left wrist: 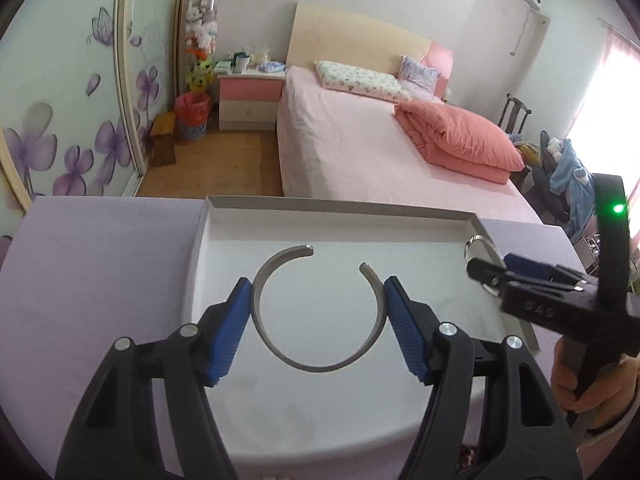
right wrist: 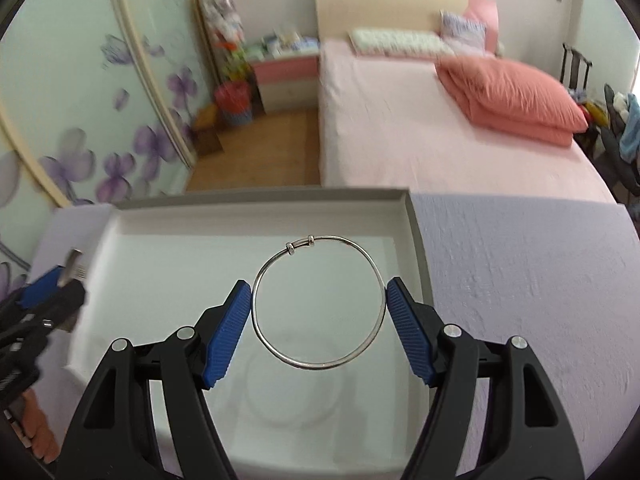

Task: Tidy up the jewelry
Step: 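Carry both bangles over the grey tray while the right tool releases the hoop inside, then lower the cuff bangle into the grey tray and open the left tool, then grasp the pink beaded bracelet with the right tool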

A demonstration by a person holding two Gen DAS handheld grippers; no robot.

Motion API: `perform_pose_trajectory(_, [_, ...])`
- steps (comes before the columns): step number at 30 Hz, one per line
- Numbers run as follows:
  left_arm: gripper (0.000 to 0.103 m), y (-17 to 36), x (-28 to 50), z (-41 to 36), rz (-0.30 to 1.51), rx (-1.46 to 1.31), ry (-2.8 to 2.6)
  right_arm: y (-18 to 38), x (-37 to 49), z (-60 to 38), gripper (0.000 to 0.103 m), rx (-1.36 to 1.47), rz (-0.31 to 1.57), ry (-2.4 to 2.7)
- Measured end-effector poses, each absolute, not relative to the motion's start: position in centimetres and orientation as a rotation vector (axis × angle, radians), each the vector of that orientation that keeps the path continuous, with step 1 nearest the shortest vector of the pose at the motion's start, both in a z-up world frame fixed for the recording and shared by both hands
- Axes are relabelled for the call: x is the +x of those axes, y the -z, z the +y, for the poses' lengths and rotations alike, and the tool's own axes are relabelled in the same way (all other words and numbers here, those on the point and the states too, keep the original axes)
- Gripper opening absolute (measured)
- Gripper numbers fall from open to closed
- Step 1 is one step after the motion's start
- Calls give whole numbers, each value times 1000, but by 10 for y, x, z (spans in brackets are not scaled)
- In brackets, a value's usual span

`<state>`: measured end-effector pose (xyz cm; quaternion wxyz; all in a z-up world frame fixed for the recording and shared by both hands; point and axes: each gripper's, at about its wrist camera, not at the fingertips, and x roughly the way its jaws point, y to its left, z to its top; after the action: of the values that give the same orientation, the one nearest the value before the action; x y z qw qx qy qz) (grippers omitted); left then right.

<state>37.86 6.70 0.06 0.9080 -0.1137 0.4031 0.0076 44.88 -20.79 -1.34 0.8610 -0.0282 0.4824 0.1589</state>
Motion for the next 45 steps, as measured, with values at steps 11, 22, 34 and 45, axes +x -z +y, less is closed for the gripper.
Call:
perform_pose_trajectory(11, [66, 21, 403, 64, 869, -200, -45, 37, 463, -210, 81, -77, 1123, -314])
perform_pose_trajectory(22, [66, 33, 415, 67, 892, -209, -81, 11, 427, -237, 83, -57, 1028, -392])
perform_pose_trajectory(34, [78, 15, 397, 72, 814, -196, -120, -5, 397, -257, 83, 15, 941, -448])
perform_pose_trajectory(45, [89, -41, 257, 72, 644, -117, -147, -28, 318, -289, 83, 78, 843, -479])
